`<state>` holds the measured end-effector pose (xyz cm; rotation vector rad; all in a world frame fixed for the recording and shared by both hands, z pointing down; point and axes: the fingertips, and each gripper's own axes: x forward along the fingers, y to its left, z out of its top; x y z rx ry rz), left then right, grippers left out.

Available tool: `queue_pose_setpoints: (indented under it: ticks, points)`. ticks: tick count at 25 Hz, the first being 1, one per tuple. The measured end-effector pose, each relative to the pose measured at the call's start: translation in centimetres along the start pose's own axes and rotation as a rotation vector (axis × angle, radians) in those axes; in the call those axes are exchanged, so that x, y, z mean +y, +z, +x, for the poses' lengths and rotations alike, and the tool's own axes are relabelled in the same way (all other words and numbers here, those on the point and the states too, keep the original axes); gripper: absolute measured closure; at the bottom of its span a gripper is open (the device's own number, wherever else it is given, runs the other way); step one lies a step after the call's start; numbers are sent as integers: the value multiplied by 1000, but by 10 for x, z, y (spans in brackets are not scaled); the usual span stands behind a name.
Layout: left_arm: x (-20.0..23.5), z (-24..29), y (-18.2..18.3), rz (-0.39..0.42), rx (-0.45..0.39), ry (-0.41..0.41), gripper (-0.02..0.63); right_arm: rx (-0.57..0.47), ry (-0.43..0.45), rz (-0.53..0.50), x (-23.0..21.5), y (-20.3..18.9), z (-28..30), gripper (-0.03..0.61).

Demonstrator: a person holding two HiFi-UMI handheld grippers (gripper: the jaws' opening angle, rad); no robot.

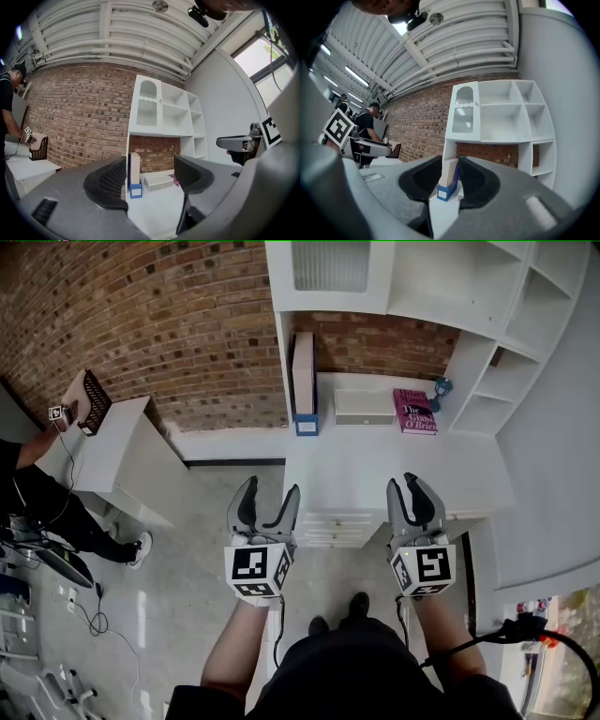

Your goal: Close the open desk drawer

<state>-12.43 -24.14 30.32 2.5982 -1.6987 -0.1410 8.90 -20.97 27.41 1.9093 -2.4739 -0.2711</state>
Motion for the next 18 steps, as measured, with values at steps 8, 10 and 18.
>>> queue_pose_setpoints:
  ticks: [8,10,18]
  points:
    - [-7,15,-13,7,27,5,301,11,8,6,-14,-12,8,468]
    - [-7,19,-16,9,34,11,301,13,11,11,-18,-16,11,468]
    - [-17,39,-27,12,53,20,301,25,35,13,-35,-30,24,468]
